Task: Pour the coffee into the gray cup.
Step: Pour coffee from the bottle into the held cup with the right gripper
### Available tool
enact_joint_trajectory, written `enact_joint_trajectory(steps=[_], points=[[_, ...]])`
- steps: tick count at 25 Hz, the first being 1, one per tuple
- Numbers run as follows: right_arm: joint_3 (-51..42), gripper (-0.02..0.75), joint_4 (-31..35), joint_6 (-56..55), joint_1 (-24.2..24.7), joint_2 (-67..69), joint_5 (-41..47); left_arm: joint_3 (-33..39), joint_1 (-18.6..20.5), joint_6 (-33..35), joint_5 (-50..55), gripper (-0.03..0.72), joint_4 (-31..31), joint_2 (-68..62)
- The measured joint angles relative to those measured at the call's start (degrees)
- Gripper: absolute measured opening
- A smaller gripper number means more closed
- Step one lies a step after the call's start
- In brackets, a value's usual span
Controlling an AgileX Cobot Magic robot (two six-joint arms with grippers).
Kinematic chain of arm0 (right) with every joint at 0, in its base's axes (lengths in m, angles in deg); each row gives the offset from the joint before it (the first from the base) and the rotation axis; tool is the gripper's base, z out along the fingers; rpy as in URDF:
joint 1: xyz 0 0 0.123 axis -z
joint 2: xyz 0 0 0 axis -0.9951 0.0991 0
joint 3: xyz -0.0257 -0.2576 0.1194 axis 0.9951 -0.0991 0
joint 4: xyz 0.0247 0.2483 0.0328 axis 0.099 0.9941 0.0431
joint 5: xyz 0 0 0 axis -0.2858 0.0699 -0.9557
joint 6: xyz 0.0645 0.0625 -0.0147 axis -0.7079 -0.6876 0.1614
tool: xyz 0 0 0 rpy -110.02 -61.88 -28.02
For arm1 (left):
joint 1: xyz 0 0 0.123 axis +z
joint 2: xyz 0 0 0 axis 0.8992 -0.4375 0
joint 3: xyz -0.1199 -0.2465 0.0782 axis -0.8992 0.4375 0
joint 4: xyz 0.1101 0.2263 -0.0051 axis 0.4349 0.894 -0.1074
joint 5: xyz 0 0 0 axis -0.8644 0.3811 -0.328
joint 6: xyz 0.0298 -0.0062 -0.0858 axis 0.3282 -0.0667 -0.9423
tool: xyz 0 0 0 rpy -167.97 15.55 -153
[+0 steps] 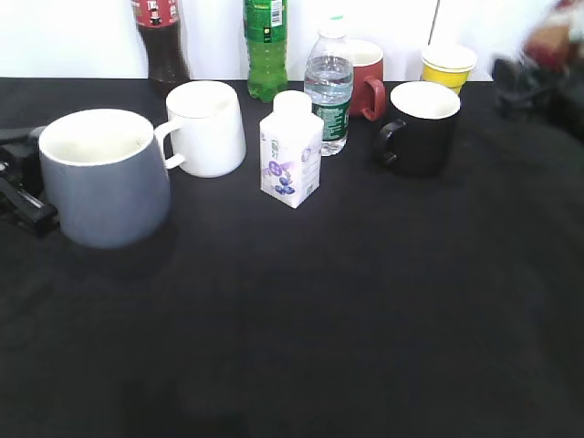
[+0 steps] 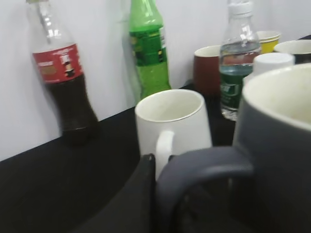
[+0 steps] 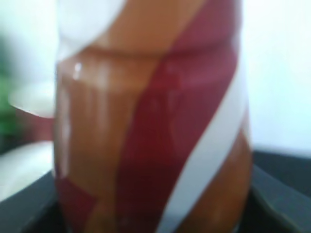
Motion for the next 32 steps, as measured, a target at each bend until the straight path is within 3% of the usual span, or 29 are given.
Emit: enact_joint_trajectory(steps=[3, 6, 10, 21, 29, 32], points=[[-0.1, 0.528, -0.6, -0.1, -10.7, -4.7, 5.2, 0.0, -0.7, -1.1, -2.1, 0.042, 0.4, 0.0], [0.2, 0.528, -0.8, 0.0, -22.8, -4.7, 9.9, 0.0, -6.8, -1.3, -2.1, 0.042, -0.3, 0.0], [0.5, 0.528, -0.8, 3.5, -30.6, -4.7, 12.3, 0.0, -12.4, -1.3, -2.1, 0.042, -0.6, 0.0], [2.4, 0.528, -1.4, 24.8, -32.9, -4.7, 12.4, 0.0, -12.6, -1.4, -2.9, 0.042, 5.7, 0.0], [2.5, 0.528, -1.8, 47.6, -32.9, -4.7, 12.1, 0.0, -12.6, -1.4, -2.9, 0.042, 6.1, 0.0], [2.5, 0.528, -1.9, 49.0, -32.9, -4.7, 8.9, 0.0, -14.6, -1.4, -2.9, 0.042, 5.3, 0.0]])
